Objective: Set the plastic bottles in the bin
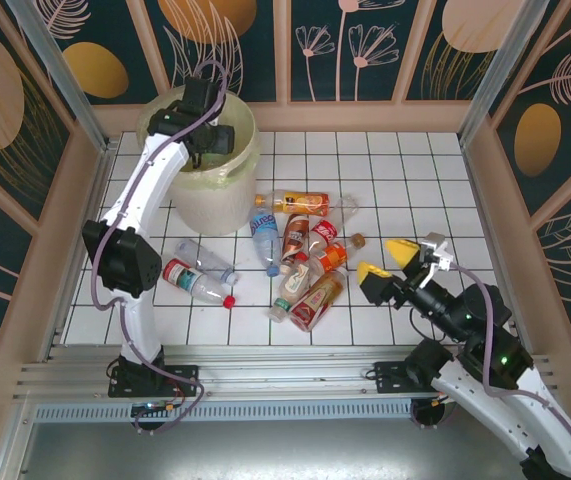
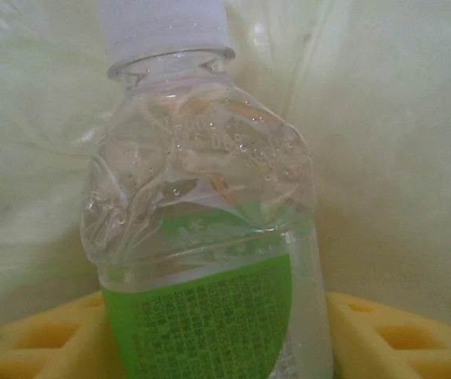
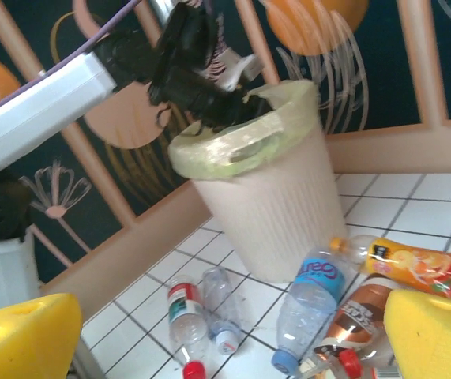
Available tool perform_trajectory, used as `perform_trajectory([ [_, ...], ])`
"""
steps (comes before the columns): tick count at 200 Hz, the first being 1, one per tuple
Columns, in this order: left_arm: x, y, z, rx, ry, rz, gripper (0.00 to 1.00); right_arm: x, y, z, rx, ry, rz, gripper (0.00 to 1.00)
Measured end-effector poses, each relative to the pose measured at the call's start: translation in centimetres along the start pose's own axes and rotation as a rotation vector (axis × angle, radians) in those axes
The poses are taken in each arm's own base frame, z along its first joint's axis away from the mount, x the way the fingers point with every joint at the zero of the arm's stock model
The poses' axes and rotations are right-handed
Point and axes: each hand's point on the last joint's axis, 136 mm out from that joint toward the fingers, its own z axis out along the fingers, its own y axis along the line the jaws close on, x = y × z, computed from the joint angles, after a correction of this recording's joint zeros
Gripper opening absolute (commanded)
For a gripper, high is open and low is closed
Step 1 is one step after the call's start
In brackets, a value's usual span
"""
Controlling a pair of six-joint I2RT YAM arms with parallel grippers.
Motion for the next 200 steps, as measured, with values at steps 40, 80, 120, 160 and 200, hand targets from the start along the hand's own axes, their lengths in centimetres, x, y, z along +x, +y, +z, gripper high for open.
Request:
perform_trajectory([
  [40,1.1,-0.3,0.7,0.021,0.015,0.003,0.94,-0.3,-3.2,-0.5,0.182,-0.028,0.043,0.99],
  [80,-0.3,0.1,-3.8,0.043,-0.098,-0.013,0.99,0.1,-4.1,-0.7,0.231,-0.018,0.047,0.99],
  [120,-1.1,0.0,-9.8,0.125,-0.244,-0.029,0.99,0.4,-3.8,-0.9,0.217,0.007,0.046,0.99],
  [160,0.9,-1.1,-14.3,0.259,-0.329,-0.014,0.98,0.1,-2.3,-1.4,0.159,0.049,0.05,0.99],
  [200,4.2,-3.9,-17.8,0.384,-0.358,0.043,0.97,0.3,-0.9,-1.4,0.099,0.111,0.052,0.99],
])
